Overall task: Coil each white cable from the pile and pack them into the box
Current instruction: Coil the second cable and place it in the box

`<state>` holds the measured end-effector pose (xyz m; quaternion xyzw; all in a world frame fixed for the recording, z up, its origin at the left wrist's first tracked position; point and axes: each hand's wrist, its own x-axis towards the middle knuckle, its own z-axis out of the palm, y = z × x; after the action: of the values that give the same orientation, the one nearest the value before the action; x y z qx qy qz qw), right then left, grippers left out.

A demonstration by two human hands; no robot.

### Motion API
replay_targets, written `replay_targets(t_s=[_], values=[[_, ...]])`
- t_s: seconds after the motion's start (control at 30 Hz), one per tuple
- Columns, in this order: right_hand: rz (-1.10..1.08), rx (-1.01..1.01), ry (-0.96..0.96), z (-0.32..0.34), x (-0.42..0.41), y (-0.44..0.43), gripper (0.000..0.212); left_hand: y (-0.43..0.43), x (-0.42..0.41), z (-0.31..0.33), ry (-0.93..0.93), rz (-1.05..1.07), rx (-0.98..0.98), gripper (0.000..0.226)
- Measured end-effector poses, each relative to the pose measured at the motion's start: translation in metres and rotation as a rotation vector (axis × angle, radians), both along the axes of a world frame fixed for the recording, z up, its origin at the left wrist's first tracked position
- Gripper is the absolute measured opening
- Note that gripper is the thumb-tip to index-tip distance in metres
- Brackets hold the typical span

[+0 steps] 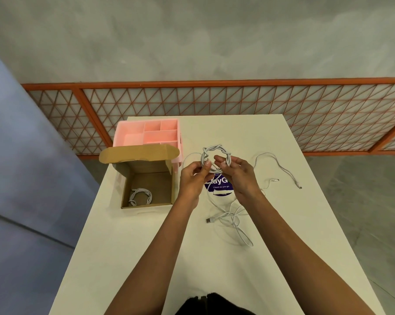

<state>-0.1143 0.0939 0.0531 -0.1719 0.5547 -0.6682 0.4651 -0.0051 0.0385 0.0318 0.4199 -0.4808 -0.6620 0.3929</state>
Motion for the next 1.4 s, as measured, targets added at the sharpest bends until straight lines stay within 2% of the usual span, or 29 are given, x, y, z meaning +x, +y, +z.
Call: replay_targets(t_s=[0.17,0.27,0.4,0.5,0.7,0.93,1.07,1.13,1.23,1.4], values=[[0.160,-0.003,0.088,-0.003,-0.007,-0.001,0.026,0.000,0.005,0.000,0.110,0.014,0.080,0.007],[0.197,-0.070,-0.009,-0.001,-0.007,-0.003,0.012,-0.001,0.007,0.001,0.206,0.017,0.171,0.009],[0.139,-0.101,-0.074,-0.001,-0.002,-0.006,0.013,-0.003,0.009,0.004,0.293,0.048,0.308,0.010],[0.093,-0.070,-0.051,-0.003,0.001,-0.007,0.014,-0.003,0.011,0.003,0.290,0.041,0.363,0.010],[0.151,-0.003,-0.077,-0.014,0.003,-0.002,0.011,-0.001,0.019,-0.001,0.235,-0.016,0.460,0.017],[0.235,-0.032,-0.418,-0.024,0.012,0.003,0.020,0.002,0.026,-0.012,0.342,-0.055,0.598,0.020],[0.209,-0.011,-0.514,-0.033,0.022,0.006,0.024,0.004,0.029,-0.025,0.393,-0.056,0.652,0.025],[0.182,0.008,-0.509,-0.039,0.025,0.007,0.023,0.004,0.029,-0.030,0.331,-0.071,0.599,0.026],[0.157,0.048,-0.441,-0.044,0.025,0.006,0.021,0.001,0.033,-0.034,0.132,-0.085,0.448,0.028],[0.144,0.156,-0.184,-0.051,0.031,-0.001,0.023,-0.004,0.047,-0.041,0.009,-0.090,0.368,0.027]])
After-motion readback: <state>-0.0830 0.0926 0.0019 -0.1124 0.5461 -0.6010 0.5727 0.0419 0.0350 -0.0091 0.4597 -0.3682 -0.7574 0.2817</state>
